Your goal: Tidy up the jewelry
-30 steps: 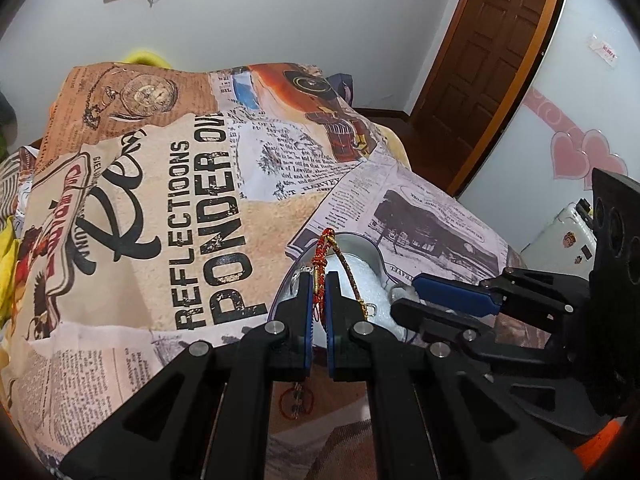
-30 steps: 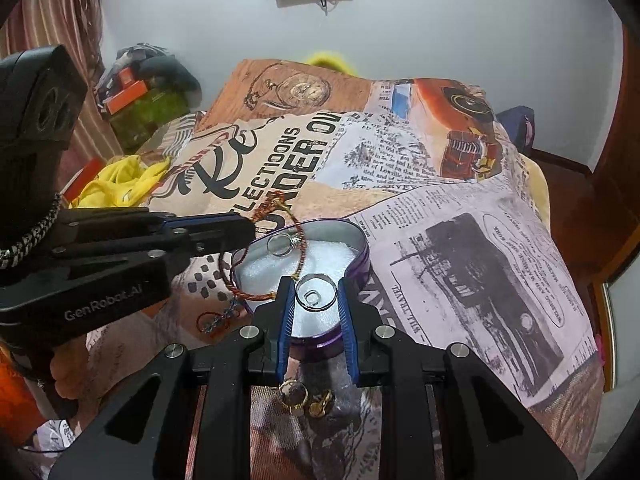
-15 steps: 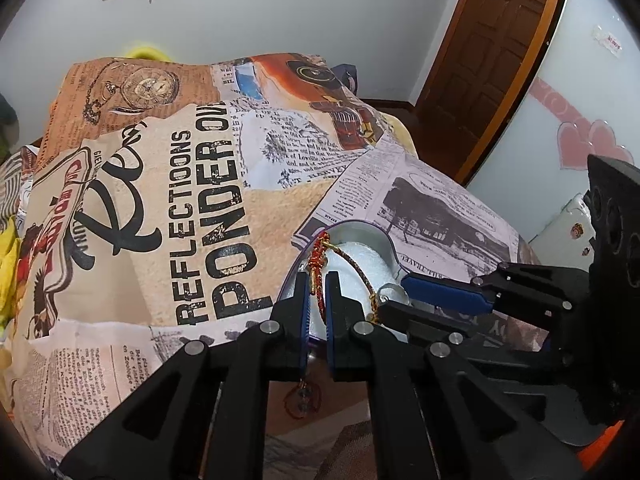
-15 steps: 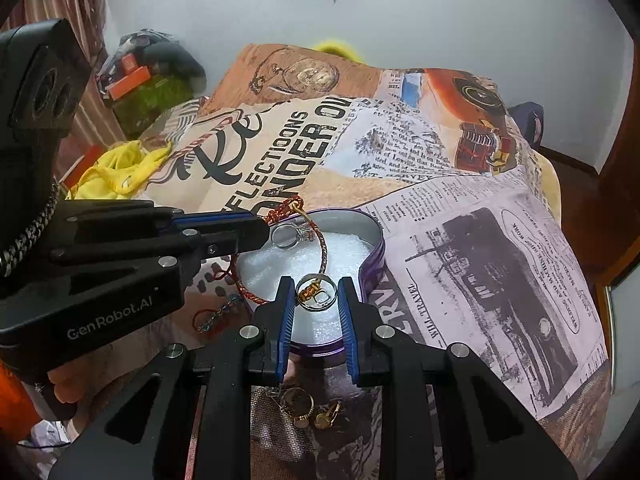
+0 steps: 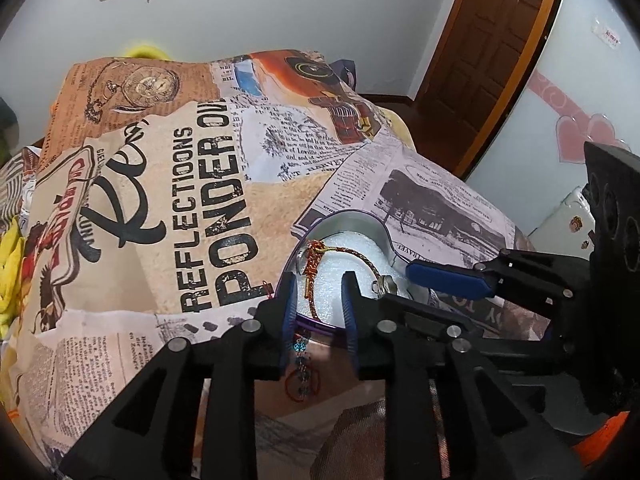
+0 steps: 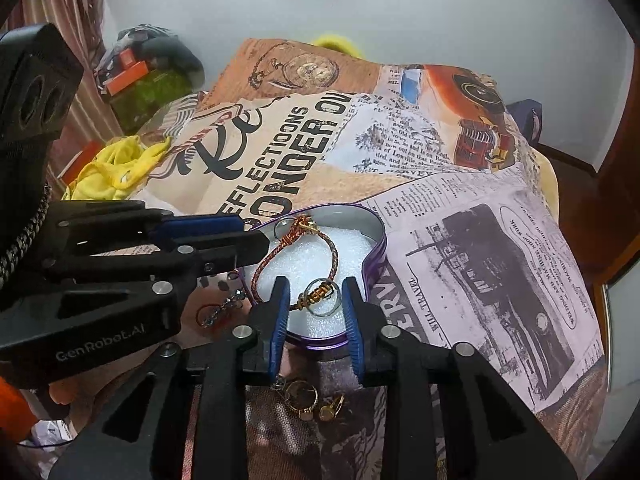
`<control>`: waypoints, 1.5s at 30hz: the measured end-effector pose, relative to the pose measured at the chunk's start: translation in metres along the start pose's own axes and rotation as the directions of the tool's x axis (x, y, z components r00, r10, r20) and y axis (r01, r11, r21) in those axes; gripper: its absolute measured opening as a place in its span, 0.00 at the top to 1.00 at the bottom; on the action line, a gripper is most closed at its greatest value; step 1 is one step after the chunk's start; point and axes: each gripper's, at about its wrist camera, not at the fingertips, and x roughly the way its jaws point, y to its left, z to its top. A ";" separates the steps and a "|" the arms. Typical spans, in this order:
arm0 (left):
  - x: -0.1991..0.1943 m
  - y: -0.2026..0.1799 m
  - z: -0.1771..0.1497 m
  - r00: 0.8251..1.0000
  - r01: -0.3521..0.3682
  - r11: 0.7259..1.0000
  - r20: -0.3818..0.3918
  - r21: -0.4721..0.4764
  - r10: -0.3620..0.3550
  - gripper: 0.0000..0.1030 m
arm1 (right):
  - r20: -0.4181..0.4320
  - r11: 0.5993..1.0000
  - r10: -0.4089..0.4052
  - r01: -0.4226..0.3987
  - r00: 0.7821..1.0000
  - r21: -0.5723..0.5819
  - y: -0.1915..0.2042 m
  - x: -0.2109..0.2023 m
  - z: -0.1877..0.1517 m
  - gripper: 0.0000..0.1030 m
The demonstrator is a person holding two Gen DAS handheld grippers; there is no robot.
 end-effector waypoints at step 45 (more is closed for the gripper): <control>-0.052 0.000 -0.066 0.995 -0.073 0.997 -0.071 0.032 0.075 0.68 | -0.064 0.993 -0.096 0.100 0.993 0.060 -0.018 -0.041 -0.057 0.68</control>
